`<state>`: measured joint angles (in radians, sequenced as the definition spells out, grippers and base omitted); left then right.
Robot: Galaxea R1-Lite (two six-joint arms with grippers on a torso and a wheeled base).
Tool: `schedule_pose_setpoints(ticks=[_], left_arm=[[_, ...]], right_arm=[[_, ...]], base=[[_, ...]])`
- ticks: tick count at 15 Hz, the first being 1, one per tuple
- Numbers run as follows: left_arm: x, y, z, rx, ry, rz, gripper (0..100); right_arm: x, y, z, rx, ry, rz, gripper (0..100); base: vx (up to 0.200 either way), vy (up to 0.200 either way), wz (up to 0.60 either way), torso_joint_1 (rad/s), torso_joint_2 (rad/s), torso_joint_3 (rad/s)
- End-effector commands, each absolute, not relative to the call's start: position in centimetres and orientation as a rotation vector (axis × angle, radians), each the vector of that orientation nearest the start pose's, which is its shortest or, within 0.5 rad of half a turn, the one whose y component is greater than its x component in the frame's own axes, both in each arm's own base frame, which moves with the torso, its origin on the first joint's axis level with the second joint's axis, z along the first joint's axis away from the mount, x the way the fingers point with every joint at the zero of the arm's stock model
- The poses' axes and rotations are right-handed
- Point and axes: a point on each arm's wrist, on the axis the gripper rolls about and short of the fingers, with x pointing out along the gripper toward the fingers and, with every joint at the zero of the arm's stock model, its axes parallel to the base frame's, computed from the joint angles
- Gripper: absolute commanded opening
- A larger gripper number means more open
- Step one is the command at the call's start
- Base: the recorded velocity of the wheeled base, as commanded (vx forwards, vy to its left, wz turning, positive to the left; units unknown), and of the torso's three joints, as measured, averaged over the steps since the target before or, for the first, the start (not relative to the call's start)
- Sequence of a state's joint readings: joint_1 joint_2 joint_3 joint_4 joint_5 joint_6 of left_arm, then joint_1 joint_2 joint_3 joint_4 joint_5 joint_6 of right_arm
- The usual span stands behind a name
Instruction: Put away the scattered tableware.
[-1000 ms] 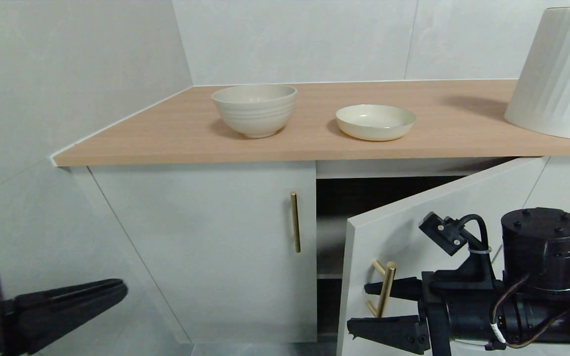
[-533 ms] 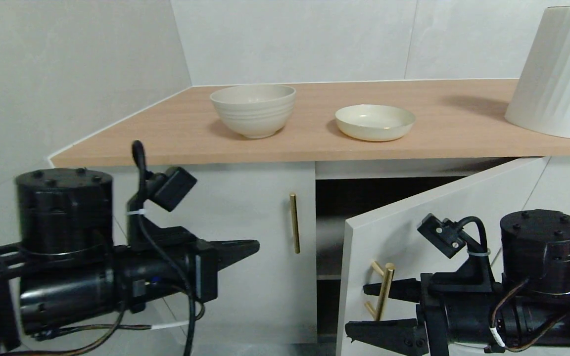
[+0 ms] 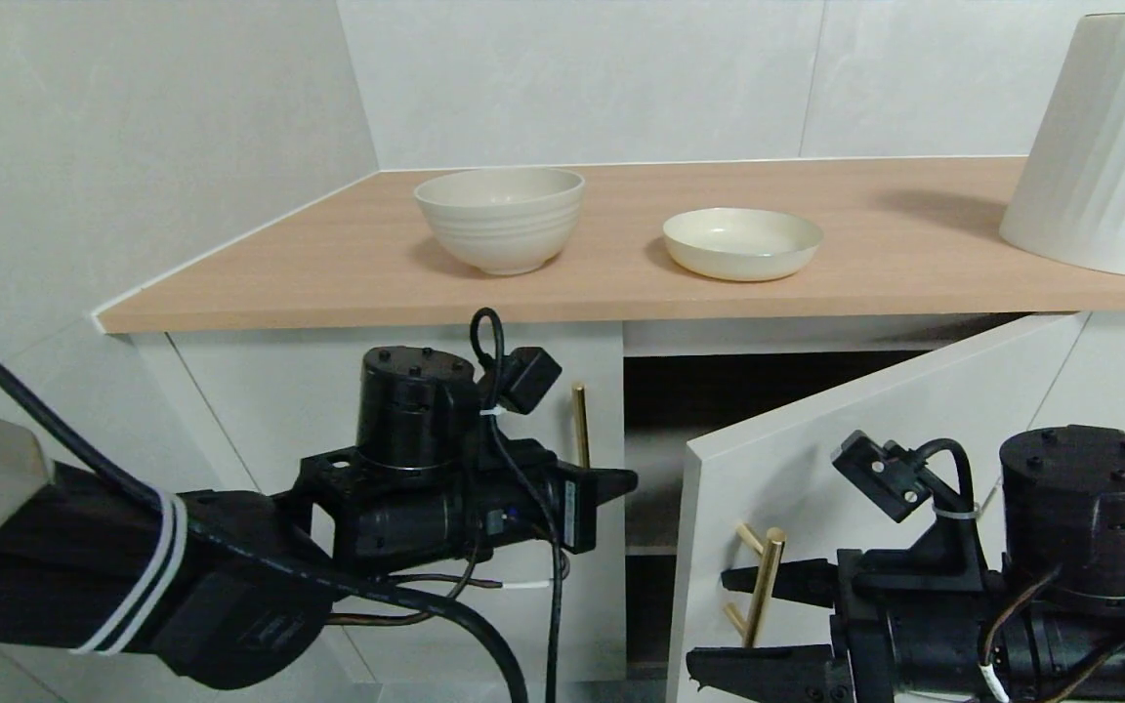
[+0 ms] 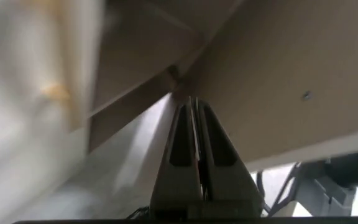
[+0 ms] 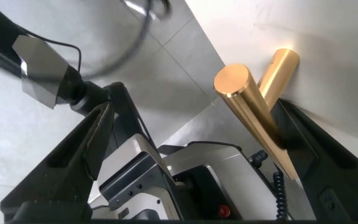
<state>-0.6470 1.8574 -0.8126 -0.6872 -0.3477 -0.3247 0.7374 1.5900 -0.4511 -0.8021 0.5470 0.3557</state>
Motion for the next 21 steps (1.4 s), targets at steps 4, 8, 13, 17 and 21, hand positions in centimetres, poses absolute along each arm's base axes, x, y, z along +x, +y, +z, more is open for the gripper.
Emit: schedule_pose_setpoints(ticks=[4, 8, 13, 17, 21], left_arm=[[25.4, -23.0, 12.6, -0.248, 0.563, -0.961, 0], [25.4, -24.2, 12.2, -0.250, 0.500, -1.004, 0], [25.0, -25.3, 11.8, -0.243, 0.503, -1.021, 0], [25.1, -25.7, 12.3, -0.247, 0.481, -1.033, 0], [25.0, -25.8, 12.4, -0.248, 0.481, -1.037, 0]], right_arm=[[17.0, 17.0, 14.1, 0.268, 0.578, 1.184, 100], [17.1, 16.9, 14.1, 0.266, 0.572, 1.159, 100], [18.0, 15.6, 14.1, 0.283, 0.561, 1.094, 100], [19.9, 13.0, 14.0, 0.307, 0.531, 0.962, 100], [20.0, 10.9, 14.4, 0.086, 0.421, 0.671, 100]], base=[[0.000, 0.000, 0.00, 0.000, 0.00, 0.000], [0.000, 0.000, 0.00, 0.000, 0.00, 0.000], [0.000, 0.000, 0.00, 0.000, 0.00, 0.000], [0.000, 0.000, 0.00, 0.000, 0.00, 0.000], [0.000, 0.000, 0.00, 0.000, 0.00, 0.000]])
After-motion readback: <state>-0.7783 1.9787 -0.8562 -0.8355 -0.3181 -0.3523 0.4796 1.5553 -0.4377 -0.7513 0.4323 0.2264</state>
